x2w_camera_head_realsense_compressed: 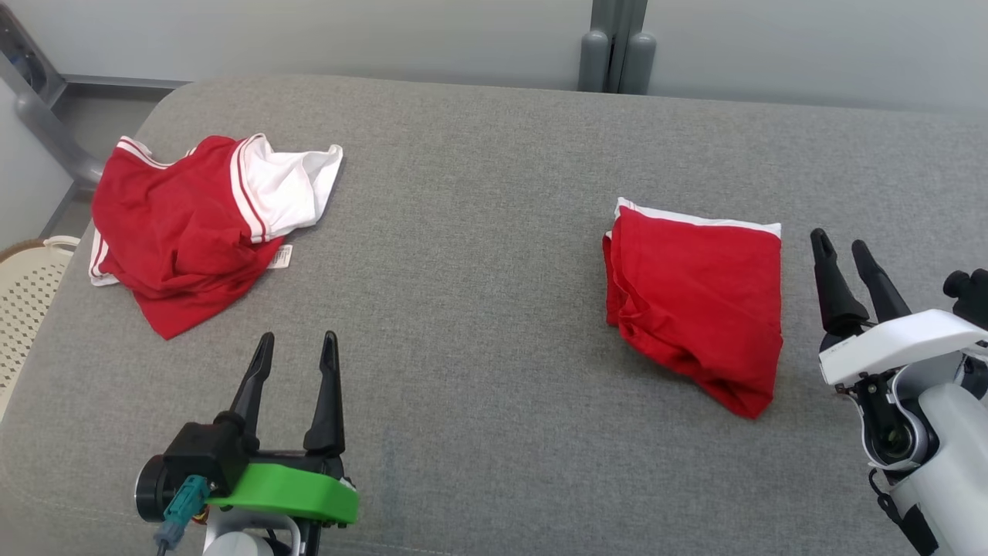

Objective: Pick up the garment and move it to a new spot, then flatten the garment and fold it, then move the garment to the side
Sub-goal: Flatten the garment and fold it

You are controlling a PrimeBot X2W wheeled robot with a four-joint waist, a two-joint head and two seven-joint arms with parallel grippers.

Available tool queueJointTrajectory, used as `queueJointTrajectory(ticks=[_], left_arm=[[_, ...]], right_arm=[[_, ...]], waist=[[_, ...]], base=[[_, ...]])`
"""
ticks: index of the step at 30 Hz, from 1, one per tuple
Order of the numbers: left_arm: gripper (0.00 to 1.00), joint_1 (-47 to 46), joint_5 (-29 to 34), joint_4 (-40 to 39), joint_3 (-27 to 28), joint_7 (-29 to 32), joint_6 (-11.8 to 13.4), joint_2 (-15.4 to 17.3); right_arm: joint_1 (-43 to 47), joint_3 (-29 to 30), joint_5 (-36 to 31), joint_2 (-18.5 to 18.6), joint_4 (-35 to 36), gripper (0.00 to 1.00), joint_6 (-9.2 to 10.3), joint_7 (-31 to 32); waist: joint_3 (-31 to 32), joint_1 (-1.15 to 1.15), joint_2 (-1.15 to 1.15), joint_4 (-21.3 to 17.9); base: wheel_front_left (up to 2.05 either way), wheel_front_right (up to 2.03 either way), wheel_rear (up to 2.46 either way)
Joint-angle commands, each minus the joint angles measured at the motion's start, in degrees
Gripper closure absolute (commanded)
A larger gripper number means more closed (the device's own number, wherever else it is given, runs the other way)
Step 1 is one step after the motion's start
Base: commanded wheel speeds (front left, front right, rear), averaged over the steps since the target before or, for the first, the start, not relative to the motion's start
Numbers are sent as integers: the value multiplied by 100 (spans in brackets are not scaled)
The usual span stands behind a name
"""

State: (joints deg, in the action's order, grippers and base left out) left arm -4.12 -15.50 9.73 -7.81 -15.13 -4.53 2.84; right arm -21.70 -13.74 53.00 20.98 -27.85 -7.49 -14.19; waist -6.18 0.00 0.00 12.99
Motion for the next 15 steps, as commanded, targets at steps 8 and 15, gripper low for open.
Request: queueJointTrajectory(ticks=[8, 15], left_arm=[[0, -110, 30, -5, -11, -1, -35, 11], [0, -211, -18, 14, -103, -1, -21, 11]], right_arm=[[-235, -158, -596, -155, -486, 100, 0, -51], [-464, -749, -1002, -579, -1029, 100, 0, -78]], waist=[[-167, 0, 0, 136], [-260, 0, 0, 296]], base=[[0, 0, 0], [0, 0, 0]])
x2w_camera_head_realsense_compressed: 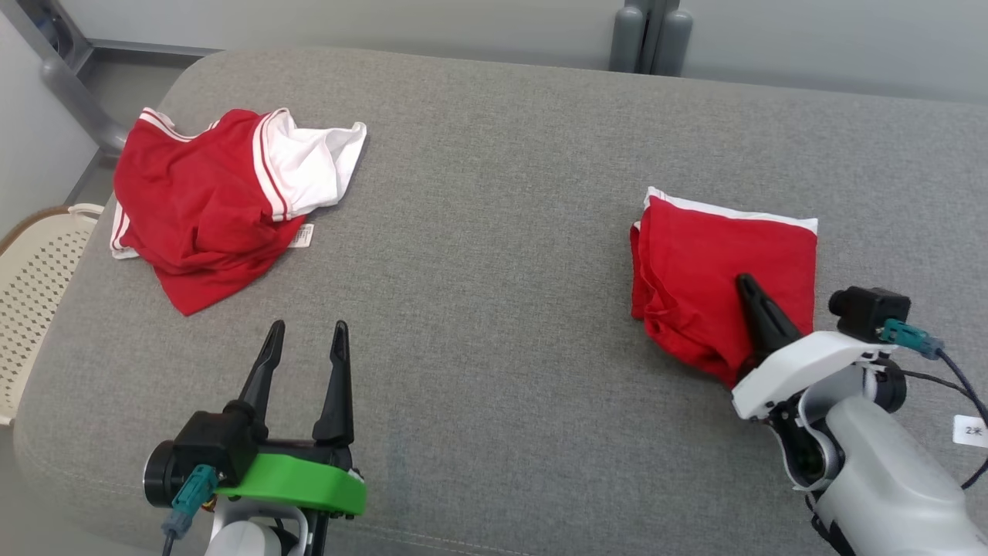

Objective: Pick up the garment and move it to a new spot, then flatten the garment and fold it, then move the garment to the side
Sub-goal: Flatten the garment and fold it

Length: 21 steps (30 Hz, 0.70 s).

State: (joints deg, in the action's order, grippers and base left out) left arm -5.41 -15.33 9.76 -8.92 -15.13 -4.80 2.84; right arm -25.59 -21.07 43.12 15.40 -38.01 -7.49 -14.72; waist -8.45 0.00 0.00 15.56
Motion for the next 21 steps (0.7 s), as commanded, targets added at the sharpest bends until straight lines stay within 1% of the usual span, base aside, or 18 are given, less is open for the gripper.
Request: queueJointTrajectory(ticks=[1, 9, 12, 15, 21], left_arm=[[0, -93, -45, 12, -2, -1, 10, 11], [0, -120, -60, 39, -30, -1, 20, 11], [0, -130, -44, 56, -47, -1, 18, 11], [0, -123, 14, 64, -23, -1, 28, 12], [0, -38, 123, 74, 139, -1, 13, 12]], right_arm=[[-81, -77, -20, -94, -51, 100, 0, -32], [-113, -864, -240, -654, -66, 100, 1, -49], [-81, -947, -326, -787, 40, 100, 1, -52], [-70, -860, -487, -781, 284, 100, 1, -53], [210, -189, -913, -571, 1058, 100, 1, -49]], waist=[[-42, 0, 0, 54], [-92, 0, 0, 53], [-60, 0, 0, -20], [-17, 0, 0, -129], [116, 0, 0, -497]], base=[[0, 0, 0], [0, 0, 0], [0, 0, 0], [0, 0, 0], [0, 0, 0]])
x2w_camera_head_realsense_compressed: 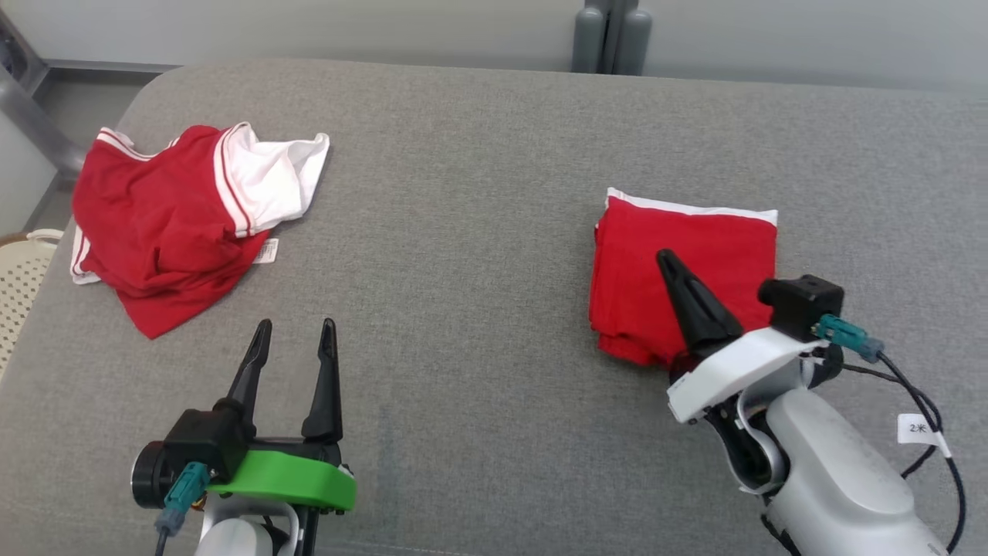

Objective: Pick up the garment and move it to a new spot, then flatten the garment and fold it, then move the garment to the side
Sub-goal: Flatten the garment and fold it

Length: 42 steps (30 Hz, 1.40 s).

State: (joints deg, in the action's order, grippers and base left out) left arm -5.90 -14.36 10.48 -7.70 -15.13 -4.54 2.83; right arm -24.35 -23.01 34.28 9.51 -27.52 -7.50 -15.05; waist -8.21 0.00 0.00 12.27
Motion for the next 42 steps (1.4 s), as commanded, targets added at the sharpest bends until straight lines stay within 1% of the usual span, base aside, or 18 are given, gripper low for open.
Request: queueJointTrajectory(ticks=[1, 2, 3, 4, 5, 10, 14, 20, 25, 30, 42], left_arm=[[0, 24, 39, 5, 47, -1, -22, 13], [0, 36, 56, 10, 82, -1, -29, 14], [0, 53, 84, 13, 114, -1, -37, 16], [0, 72, 99, 15, 146, -1, -34, 18], [0, 89, 112, 24, 169, -1, -43, 22], [0, 147, 189, 48, 298, -1, -60, 52], [0, 224, 232, 75, 374, -1, -67, 75], [0, 403, 251, 88, 496, -1, -62, 127], [0, 525, 249, 65, 533, -1, -75, 167], [0, 604, 255, 28, 555, -1, -28, 221], [0, 755, 218, -183, 580, 142, 82, 341]], right_arm=[[155, 160, -137, 77, 151, 100, 2, -15], [221, 283, -225, 123, 264, 87, 2, -16], [309, 430, -314, 167, 386, 38, 2, -16], [382, 531, -393, 195, 494, 4, 2, -17], [477, 658, -484, 235, 602, 0, 1, -16], [846, 1156, -784, 413, 1039, 0, 1, -17], [1126, 1403, -907, 485, 1317, 0, 2, -17], [1605, 1674, -1085, 406, 1673, 0, 2, -16], [2002, 1855, -1250, 255, 1917, 0, 2, -16], [2368, 2054, -1352, 105, 2125, 0, 2, -16], [2814, 2317, -1552, -152, 2343, 0, 2, -17]], waist=[[117, 0, 0, -237], [141, 0, 0, -300], [170, 0, 0, -372], [193, 0, 0, -437], [223, 0, 0, -505], [364, 0, 0, -809], [491, 0, 0, -997], [709, 0, 0, -1176], [826, 0, 0, -1219], [900, 0, 0, -1201], [1045, 0, 0, -1178]], base=[[0, 0, 0], [0, 0, 0], [0, 0, 0], [0, 0, 0], [0, 0, 0], [0, 0, 0], [0, 0, 0], [0, 0, 0], [0, 0, 0], [0, 0, 0], [0, 0, 0]])
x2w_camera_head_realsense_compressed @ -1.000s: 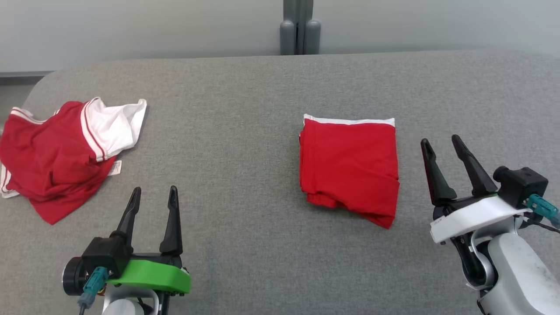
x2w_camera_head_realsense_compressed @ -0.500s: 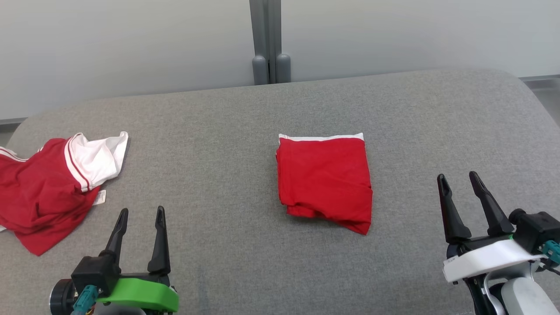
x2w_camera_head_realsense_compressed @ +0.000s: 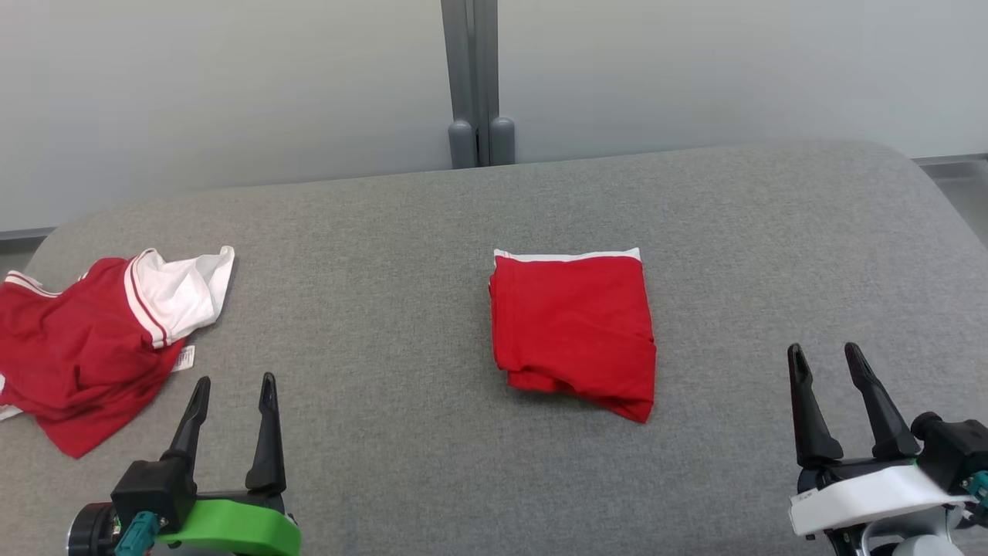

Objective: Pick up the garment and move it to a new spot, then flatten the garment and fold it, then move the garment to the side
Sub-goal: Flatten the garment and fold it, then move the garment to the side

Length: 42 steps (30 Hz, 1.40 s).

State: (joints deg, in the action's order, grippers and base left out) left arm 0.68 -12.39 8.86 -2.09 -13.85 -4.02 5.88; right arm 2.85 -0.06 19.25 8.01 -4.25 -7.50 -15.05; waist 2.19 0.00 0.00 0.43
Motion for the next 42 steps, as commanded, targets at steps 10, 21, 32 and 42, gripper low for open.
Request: queueJointTrajectory(ticks=[10, 21, 32, 42], left_arm=[[0, 192, -31, -158, -16, 146, 118, 62], [0, 223, -59, -178, -62, 189, 184, 90], [0, 233, -128, -157, -84, 199, 200, 135], [0, 210, -164, -145, -116, 191, 249, 158]], right_arm=[[186, 119, -146, -86, 30, 0, 2, -17], [164, 32, -287, -50, -10, 0, 2, 16], [180, 7, -386, -66, -10, 0, 2, 101], [193, -6, -403, -85, -16, 0, 2, 88]], waist=[[18, 0, 0, 35], [54, 0, 0, 62], [68, 0, 0, 87], [43, 0, 0, 127]], base=[[0, 0, 0], [0, 0, 0], [0, 0, 0], [0, 0, 0]])
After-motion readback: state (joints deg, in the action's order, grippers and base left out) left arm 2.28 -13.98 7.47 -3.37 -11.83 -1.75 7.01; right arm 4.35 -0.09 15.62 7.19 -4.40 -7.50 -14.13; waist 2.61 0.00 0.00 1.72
